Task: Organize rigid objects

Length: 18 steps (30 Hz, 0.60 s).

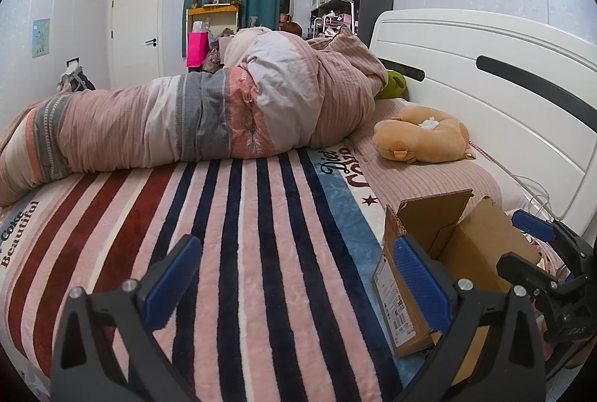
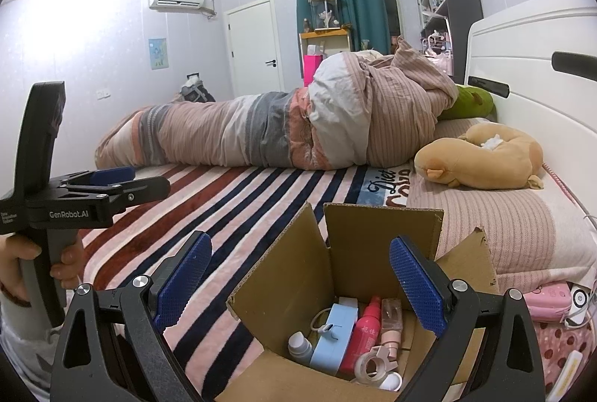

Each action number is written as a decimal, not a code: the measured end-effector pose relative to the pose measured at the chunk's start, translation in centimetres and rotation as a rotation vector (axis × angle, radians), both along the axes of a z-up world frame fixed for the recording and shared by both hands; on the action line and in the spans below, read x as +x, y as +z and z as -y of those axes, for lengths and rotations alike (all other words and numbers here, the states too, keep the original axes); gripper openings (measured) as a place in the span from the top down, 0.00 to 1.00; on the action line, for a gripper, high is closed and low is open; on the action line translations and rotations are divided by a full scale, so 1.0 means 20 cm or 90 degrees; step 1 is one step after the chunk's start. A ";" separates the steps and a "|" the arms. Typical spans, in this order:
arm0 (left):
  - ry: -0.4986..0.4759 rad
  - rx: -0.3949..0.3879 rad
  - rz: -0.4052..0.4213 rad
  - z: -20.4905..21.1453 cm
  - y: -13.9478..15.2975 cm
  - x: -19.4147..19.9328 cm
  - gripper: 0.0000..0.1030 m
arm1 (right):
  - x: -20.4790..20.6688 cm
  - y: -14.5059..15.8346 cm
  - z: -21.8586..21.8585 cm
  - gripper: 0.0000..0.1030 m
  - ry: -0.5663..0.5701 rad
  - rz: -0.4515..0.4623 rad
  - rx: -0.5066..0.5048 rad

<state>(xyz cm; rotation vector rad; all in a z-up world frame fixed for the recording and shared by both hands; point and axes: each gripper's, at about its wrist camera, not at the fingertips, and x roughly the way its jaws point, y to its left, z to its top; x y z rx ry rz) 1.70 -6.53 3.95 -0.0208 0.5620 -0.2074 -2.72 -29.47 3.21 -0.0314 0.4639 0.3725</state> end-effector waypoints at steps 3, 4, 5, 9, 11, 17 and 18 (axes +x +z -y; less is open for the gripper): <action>-0.001 0.000 0.000 0.00 0.00 0.00 0.01 | 0.00 0.00 0.00 0.07 0.000 0.000 0.001; -0.001 0.000 0.000 -0.01 0.00 0.00 0.01 | 0.00 0.00 0.01 0.07 0.001 0.000 0.001; -0.001 -0.001 0.000 0.00 0.00 0.00 0.01 | 0.00 0.00 0.01 0.07 0.001 0.000 0.001; 0.000 0.000 0.000 -0.01 0.00 0.00 0.01 | 0.00 0.00 0.00 0.07 0.000 0.000 0.000; 0.000 0.000 0.000 -0.01 0.00 0.00 0.01 | 0.00 0.00 0.00 0.07 0.000 0.000 0.001; -0.003 -0.001 0.000 -0.01 0.00 0.00 0.01 | 0.00 0.00 0.00 0.07 -0.001 -0.001 0.002; -0.003 -0.001 0.000 0.00 0.00 0.00 0.01 | 0.00 0.00 0.00 0.07 -0.001 -0.001 0.001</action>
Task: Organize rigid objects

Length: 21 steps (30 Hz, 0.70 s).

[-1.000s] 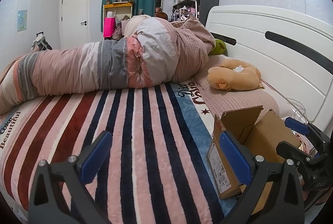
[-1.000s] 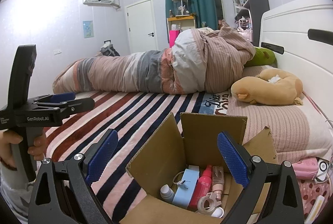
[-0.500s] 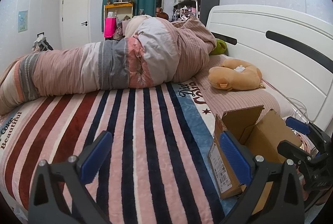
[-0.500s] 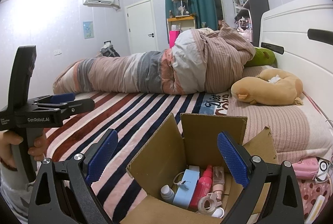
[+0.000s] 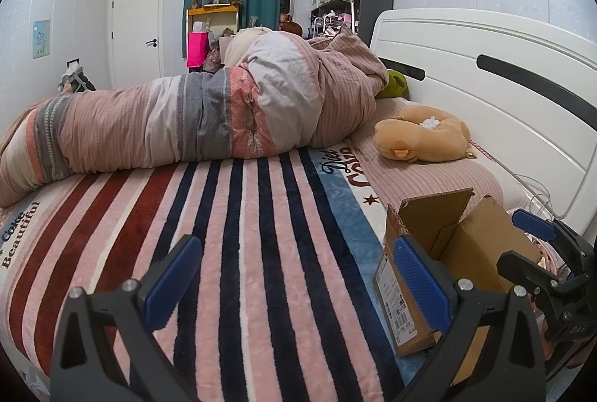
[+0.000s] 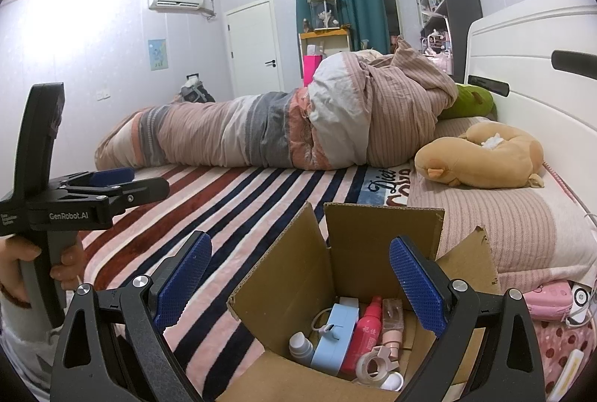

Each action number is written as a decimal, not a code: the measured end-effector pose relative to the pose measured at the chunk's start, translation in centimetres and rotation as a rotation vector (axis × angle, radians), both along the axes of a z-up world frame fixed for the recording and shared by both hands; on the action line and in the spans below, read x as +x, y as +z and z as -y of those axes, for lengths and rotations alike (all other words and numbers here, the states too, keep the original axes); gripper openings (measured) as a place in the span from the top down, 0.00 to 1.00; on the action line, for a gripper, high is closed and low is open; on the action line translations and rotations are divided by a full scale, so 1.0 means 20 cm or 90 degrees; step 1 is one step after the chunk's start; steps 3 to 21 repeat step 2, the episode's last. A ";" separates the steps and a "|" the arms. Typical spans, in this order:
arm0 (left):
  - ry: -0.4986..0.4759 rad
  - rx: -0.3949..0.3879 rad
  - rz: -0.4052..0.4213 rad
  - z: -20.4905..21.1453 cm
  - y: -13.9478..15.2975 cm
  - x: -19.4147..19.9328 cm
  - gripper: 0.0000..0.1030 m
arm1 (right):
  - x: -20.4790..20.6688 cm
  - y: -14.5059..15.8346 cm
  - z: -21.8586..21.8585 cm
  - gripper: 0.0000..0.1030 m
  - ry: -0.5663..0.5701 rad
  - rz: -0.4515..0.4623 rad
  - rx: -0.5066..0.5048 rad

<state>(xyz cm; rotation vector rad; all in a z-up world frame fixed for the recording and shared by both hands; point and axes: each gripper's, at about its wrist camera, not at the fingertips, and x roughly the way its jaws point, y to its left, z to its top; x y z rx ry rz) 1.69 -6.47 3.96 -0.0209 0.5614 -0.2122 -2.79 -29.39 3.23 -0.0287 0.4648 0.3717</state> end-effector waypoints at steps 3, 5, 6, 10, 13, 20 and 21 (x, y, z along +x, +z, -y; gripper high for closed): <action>0.001 0.002 0.001 -0.01 0.00 0.00 0.01 | 0.00 0.00 0.00 0.07 -0.001 0.001 0.000; 0.001 0.002 0.001 -0.01 0.00 0.00 0.01 | 0.00 0.00 0.00 0.07 -0.001 0.001 0.000; 0.001 0.002 0.001 -0.01 0.00 0.00 0.01 | 0.00 0.00 0.00 0.07 -0.001 0.001 0.000; 0.001 0.002 0.001 -0.01 0.00 0.00 0.01 | 0.00 0.00 0.00 0.07 -0.001 0.001 0.000; 0.001 0.002 0.001 -0.01 0.00 0.00 0.01 | 0.00 0.00 0.00 0.07 -0.001 0.001 0.000; 0.001 0.002 0.001 -0.01 0.00 0.00 0.01 | 0.00 0.00 0.00 0.07 -0.001 0.001 0.000; 0.001 0.002 0.001 -0.01 0.00 0.00 0.01 | 0.00 0.00 0.00 0.07 -0.001 0.001 0.000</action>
